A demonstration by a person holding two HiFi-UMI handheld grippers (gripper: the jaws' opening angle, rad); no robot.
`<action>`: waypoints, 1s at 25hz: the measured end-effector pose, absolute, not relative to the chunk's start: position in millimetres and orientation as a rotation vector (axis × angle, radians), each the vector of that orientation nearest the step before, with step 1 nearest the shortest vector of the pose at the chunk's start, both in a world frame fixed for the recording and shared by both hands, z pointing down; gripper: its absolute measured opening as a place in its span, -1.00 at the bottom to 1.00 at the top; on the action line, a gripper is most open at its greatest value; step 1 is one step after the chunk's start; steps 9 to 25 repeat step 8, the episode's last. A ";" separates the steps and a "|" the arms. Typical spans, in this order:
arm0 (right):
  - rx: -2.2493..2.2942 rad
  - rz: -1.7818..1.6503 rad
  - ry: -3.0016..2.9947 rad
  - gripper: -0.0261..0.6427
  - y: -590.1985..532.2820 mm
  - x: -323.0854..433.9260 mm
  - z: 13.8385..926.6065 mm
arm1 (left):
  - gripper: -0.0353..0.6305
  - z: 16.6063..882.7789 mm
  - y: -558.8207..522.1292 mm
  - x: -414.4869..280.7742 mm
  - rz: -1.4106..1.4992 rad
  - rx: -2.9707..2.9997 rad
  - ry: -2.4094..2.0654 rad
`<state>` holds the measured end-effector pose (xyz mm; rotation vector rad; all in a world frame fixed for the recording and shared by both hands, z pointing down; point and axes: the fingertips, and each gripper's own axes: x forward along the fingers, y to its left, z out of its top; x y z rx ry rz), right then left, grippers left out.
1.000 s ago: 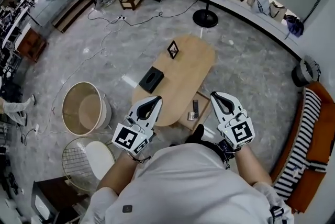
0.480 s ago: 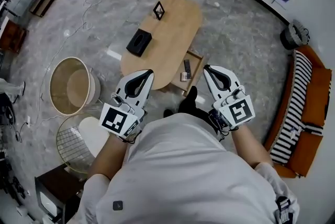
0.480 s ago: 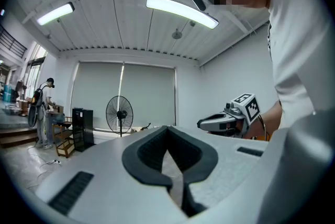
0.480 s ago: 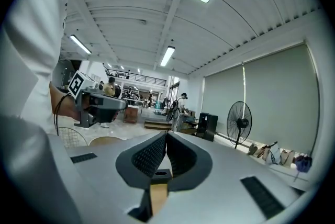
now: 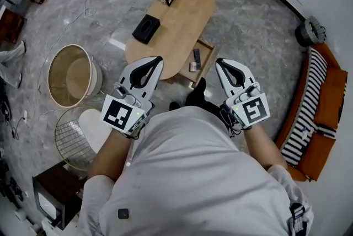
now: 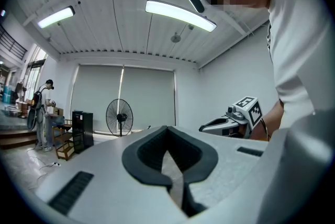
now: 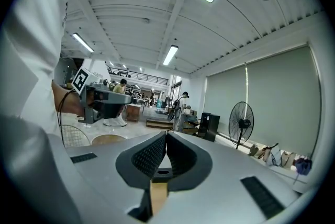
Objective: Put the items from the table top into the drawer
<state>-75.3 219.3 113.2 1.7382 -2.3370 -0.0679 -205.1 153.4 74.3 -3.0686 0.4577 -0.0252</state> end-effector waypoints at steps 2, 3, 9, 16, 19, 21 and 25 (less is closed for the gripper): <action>1.741 -0.089 -2.342 -0.84 218.7 -77.1 111.3 | -0.87 75.3 156.4 -204.3 -0.022 -3.066 0.450; 1.742 -0.099 -2.345 -0.84 218.6 -77.7 109.9 | -0.87 75.2 157.4 -203.8 -0.018 -3.065 0.449; 1.744 -0.207 -2.386 -0.84 214.3 -80.5 94.2 | -0.87 68.2 157.1 -201.7 0.003 -3.049 0.467; 1.744 -0.207 -2.386 -0.84 214.3 -80.5 94.2 | -0.87 68.2 157.1 -201.7 0.003 -3.049 0.467; 1.744 -0.207 -2.386 -0.84 214.3 -80.5 94.2 | -0.87 68.2 157.1 -201.7 0.003 -3.049 0.467; 1.744 -0.207 -2.386 -0.84 214.3 -80.5 94.2 | -0.87 68.2 157.1 -201.7 0.003 -3.049 0.467; 1.744 -0.207 -2.386 -0.84 214.3 -80.5 94.2 | -0.87 68.2 157.1 -201.7 0.003 -3.049 0.467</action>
